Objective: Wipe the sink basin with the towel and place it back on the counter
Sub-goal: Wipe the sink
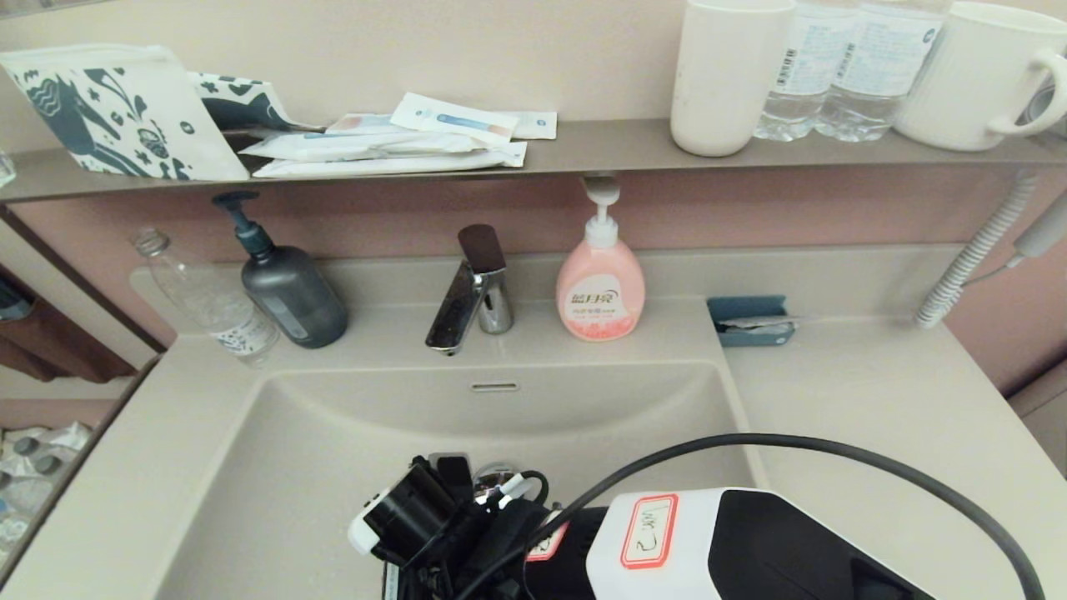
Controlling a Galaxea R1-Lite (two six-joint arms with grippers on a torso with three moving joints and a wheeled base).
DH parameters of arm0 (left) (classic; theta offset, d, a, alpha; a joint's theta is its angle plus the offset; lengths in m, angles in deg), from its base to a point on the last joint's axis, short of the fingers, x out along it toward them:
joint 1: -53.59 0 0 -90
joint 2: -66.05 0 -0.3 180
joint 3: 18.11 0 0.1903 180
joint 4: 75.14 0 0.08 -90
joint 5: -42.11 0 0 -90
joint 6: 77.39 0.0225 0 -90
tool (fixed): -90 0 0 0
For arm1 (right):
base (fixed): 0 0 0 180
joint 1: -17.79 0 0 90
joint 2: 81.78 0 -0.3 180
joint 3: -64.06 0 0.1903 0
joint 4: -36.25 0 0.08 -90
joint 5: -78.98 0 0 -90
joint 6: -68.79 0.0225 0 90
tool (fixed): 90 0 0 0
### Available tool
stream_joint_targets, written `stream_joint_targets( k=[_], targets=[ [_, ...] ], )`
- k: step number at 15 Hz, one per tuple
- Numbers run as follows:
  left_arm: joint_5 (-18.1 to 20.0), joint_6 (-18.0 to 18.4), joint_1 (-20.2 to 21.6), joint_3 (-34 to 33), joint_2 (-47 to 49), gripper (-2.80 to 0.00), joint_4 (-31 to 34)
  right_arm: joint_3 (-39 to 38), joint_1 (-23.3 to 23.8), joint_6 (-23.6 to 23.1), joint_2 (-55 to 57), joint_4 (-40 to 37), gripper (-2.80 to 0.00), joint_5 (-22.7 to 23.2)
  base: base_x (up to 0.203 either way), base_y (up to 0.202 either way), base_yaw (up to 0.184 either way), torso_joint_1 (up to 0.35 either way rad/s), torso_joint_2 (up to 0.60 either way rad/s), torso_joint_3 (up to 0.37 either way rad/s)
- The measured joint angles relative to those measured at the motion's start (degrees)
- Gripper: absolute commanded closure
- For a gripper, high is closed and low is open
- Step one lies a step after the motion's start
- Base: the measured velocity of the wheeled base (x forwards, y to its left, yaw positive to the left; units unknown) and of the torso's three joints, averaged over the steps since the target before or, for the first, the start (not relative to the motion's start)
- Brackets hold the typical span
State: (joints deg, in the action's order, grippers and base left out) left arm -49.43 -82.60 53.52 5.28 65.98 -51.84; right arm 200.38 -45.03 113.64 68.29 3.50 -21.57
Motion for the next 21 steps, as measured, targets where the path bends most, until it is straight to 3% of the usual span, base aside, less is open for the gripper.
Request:
stream_joint_targets(
  k=[17, 21],
  targets=[
    [0.00, 0.02, -0.02, 0.00, 0.00, 0.00, 0.00, 0.06, 3.86, -17.40, 0.87, 13.34, 0.00, -2.69, 0.000, 0.000, 0.000, 0.000, 0.00, 0.000],
    [-0.02, 0.04, 0.00, 0.00, 0.00, 0.00, 0.00, 0.14, 5.08, -20.82, 1.64, 13.75, 0.00, -6.14, 0.000, 0.000, 0.000, 0.000, 0.00, 0.000]
  ],
)
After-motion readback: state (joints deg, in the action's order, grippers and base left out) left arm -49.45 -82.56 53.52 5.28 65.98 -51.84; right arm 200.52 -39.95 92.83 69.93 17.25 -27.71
